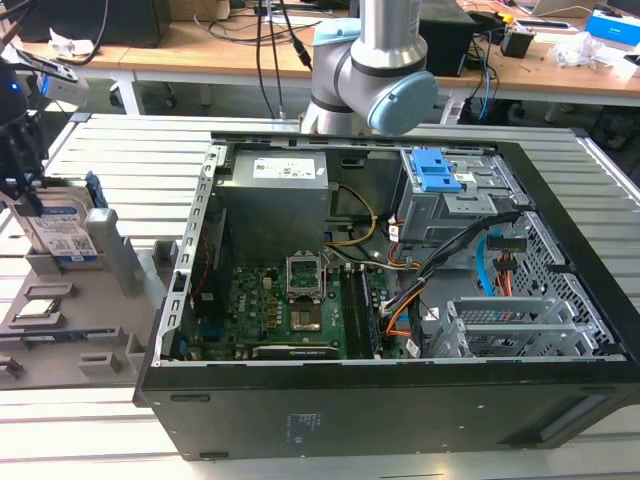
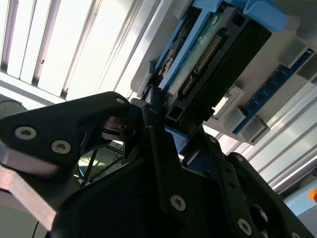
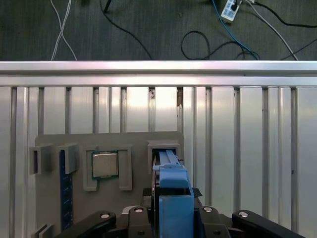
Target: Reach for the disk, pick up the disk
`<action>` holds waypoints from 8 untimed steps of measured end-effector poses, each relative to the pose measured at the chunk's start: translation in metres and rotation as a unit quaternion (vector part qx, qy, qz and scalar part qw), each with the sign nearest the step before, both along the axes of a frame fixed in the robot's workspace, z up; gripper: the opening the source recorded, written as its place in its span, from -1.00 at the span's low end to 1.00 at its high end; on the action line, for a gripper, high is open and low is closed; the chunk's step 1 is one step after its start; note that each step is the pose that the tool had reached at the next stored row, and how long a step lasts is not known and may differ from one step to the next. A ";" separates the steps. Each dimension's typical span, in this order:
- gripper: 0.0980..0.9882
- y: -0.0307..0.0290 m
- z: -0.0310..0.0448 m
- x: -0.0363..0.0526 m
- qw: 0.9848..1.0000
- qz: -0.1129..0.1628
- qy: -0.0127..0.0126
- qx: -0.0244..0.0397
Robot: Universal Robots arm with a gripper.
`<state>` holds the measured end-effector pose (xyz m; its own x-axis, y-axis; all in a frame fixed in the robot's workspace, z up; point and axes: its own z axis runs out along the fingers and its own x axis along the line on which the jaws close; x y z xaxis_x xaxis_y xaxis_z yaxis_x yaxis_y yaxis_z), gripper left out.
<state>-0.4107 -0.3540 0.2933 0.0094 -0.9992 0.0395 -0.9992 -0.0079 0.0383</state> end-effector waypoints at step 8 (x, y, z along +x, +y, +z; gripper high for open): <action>-0.40 0.0000 0.0130 0.0006 1.000 0.000 0.000 0.000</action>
